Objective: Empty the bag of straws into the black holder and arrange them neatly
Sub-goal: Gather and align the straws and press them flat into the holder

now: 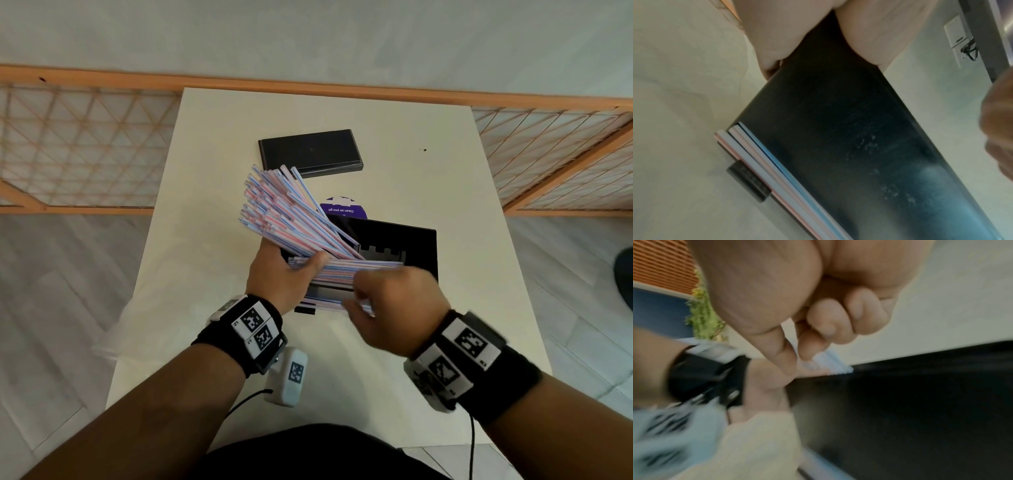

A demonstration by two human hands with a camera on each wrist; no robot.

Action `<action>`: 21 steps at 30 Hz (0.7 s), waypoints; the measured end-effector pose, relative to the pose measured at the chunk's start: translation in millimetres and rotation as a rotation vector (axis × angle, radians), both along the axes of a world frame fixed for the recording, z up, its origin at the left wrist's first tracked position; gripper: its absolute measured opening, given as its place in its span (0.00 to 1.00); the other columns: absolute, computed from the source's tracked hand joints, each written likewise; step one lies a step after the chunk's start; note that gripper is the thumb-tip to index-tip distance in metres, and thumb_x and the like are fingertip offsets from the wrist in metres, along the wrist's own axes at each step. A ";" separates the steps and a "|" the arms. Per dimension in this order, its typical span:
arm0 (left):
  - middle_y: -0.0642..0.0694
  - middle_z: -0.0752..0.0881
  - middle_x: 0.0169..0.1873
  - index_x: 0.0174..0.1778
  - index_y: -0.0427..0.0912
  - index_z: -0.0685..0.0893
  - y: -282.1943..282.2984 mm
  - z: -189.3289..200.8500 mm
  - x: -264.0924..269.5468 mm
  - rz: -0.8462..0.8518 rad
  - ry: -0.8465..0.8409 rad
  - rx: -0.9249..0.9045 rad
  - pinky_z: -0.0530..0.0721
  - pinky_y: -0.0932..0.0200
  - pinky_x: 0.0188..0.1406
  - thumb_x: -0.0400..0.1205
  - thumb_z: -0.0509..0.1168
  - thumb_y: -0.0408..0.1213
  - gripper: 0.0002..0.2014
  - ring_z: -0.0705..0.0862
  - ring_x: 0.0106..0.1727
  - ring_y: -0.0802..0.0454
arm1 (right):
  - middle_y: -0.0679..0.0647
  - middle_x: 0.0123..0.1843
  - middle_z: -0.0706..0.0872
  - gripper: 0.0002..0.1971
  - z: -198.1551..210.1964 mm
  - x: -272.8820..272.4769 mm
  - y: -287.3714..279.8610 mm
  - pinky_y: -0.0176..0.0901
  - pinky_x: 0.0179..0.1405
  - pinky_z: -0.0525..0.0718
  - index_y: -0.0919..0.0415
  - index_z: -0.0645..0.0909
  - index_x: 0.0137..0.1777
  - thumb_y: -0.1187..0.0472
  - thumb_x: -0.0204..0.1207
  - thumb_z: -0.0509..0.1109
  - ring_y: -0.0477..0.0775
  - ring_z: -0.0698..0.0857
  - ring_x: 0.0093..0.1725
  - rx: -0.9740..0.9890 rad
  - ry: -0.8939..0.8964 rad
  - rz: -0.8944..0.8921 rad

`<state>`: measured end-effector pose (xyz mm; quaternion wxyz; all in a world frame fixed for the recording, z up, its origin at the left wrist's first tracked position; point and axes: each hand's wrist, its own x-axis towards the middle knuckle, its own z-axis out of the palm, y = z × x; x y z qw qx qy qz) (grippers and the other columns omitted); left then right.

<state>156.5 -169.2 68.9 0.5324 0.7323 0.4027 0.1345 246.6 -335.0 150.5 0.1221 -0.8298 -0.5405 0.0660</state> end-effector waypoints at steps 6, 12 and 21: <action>0.57 0.88 0.62 0.69 0.53 0.78 -1.5 6.7 -7.3 0.019 -0.150 -0.206 0.83 0.52 0.67 0.65 0.77 0.63 0.37 0.86 0.63 0.59 | 0.58 0.48 0.88 0.16 -33.3 -31.0 1.2 0.49 0.42 0.78 0.61 0.75 0.63 0.50 0.83 0.60 0.66 0.87 0.48 -0.611 0.017 0.087; 0.50 0.87 0.58 0.66 0.44 0.78 1.4 -0.9 -25.5 0.092 -0.314 -0.394 0.82 0.57 0.64 0.54 0.76 0.77 0.52 0.86 0.60 0.56 | 0.58 0.48 0.89 0.35 -69.5 -30.2 -1.5 0.49 0.40 0.77 0.69 0.46 0.84 0.55 0.84 0.58 0.65 0.88 0.46 -0.678 -0.065 0.055; 0.47 0.92 0.56 0.65 0.44 0.84 8.7 -51.1 -40.0 -0.149 0.064 -0.393 0.85 0.41 0.66 0.51 0.89 0.55 0.46 0.89 0.61 0.48 | 0.55 0.56 0.86 0.21 -66.8 -5.5 -48.6 0.45 0.46 0.82 0.56 0.79 0.57 0.39 0.78 0.63 0.59 0.87 0.55 -0.761 0.241 -0.533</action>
